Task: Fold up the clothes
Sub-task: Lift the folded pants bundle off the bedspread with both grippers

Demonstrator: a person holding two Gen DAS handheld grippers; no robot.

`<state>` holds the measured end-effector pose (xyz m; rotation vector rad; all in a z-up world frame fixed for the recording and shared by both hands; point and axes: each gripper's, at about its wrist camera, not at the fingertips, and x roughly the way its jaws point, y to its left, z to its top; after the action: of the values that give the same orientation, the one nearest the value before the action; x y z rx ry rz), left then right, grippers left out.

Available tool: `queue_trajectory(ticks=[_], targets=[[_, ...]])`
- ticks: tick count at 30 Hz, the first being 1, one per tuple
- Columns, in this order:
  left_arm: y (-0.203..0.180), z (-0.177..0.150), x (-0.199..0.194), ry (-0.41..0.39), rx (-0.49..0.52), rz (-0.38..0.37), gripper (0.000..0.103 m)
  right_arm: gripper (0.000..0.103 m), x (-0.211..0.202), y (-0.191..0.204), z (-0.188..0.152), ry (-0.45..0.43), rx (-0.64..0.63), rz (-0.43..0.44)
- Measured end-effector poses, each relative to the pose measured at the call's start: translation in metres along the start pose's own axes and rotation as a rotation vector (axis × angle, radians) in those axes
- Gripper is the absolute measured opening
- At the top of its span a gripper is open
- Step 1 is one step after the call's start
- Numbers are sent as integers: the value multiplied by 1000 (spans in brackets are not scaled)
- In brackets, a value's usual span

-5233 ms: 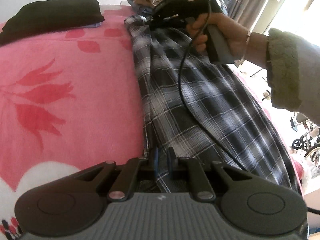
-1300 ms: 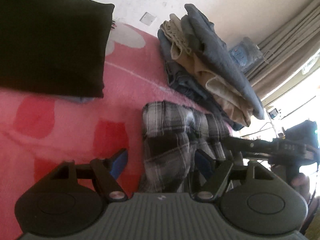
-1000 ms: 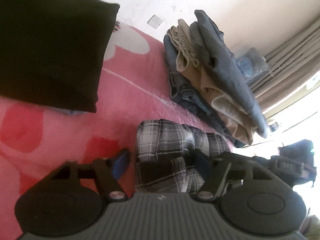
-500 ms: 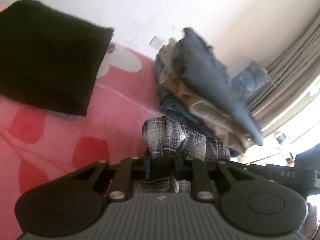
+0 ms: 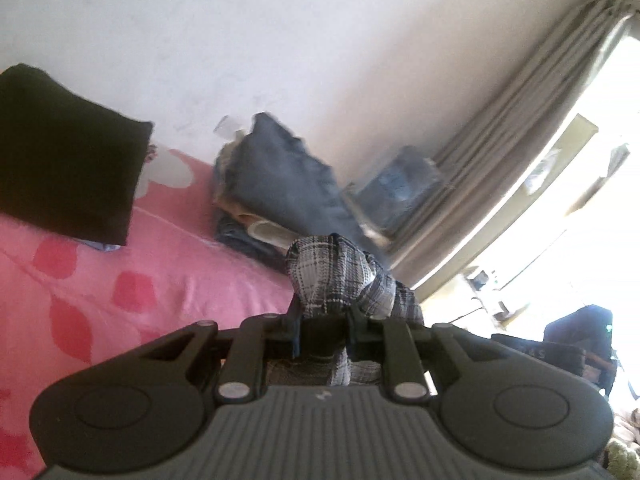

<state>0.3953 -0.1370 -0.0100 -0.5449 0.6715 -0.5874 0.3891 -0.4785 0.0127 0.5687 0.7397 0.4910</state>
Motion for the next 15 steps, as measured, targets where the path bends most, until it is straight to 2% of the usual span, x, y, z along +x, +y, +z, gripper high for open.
queue_trajectory(ticks=[6,11,15], targets=[[-29,-30,-53,-34,22,-61,20,16,-47,33,-31,-50,-5,-15],[-57,-57,-102,-44,76,-84,20,16,-93,52,-77,-115,-9,30],[-87,-92,-142,-45,128,-95,20,15,-131,65,-119,-173,-7,67]])
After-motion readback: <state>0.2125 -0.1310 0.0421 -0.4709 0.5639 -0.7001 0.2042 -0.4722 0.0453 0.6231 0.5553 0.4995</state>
